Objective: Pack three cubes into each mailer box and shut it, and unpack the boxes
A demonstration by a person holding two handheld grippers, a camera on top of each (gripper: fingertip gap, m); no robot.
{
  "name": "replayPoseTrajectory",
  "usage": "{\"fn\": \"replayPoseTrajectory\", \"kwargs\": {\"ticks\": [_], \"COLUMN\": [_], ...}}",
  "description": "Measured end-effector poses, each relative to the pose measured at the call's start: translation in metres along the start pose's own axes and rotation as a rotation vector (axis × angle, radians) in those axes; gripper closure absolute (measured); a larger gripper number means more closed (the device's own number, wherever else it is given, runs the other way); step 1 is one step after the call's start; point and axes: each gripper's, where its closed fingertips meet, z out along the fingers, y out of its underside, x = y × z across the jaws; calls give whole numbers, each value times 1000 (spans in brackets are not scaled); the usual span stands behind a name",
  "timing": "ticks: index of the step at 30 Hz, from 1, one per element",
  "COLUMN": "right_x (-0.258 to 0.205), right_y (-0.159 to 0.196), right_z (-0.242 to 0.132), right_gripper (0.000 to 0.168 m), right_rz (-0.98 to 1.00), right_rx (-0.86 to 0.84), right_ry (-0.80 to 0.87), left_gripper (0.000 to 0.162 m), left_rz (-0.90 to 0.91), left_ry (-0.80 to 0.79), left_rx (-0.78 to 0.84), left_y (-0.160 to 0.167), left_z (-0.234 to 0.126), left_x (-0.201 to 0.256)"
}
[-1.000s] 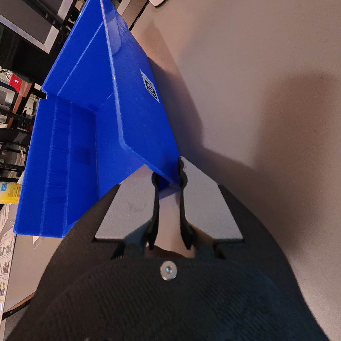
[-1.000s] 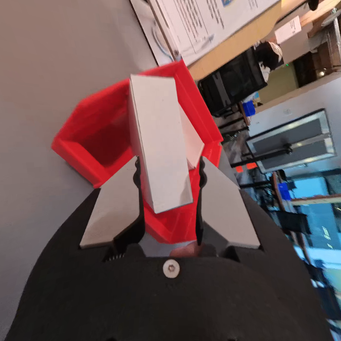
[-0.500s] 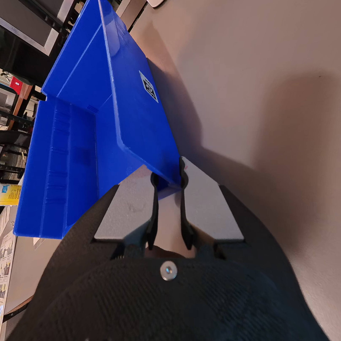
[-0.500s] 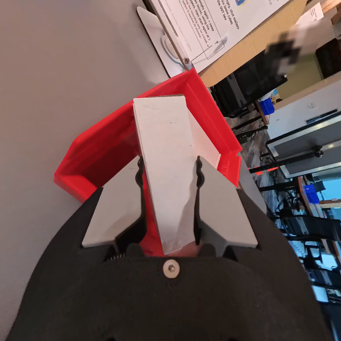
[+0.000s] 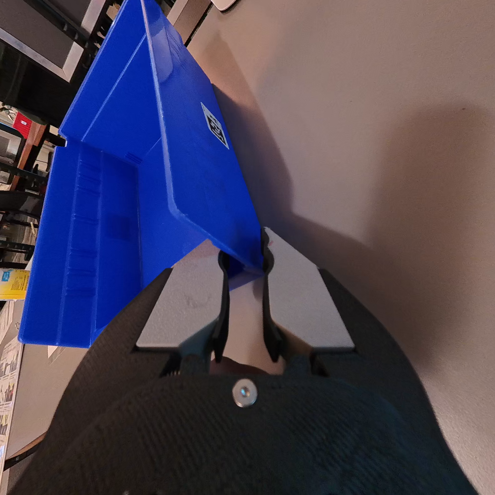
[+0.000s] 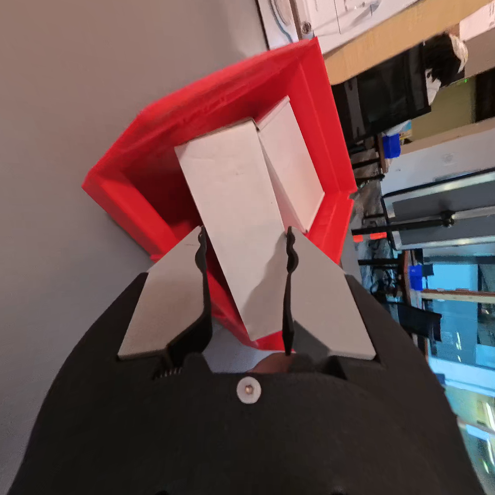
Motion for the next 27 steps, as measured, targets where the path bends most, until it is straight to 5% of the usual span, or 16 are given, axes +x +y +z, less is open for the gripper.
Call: {"fn": "replayPoseTrajectory", "kwargs": {"ticks": [6, 10, 12, 20, 27], "right_x": [11, 19, 38, 82, 132], "right_y": [49, 54, 46, 62, -6], "right_z": [-15, -29, -37, -82, -132], "right_gripper": [106, 122, 151, 166, 168], "right_rz": [-5, 64, 152, 393, 672], "right_rx": [-215, -269, -219, -256, 181], "right_ry": [59, 80, 157, 373, 561], "left_gripper": [141, 140, 140, 140, 140], "left_rz": [0, 0, -2, -3, -4], "left_ry": [5, 3, 4, 4, 1], "left_rx": [-4, -3, -3, -4, -5], "left_y": [1, 0, 0, 1, 1], "left_z": [0, 0, 0, 0, 0], "left_x": [1, 1, 1, 1, 1]}}
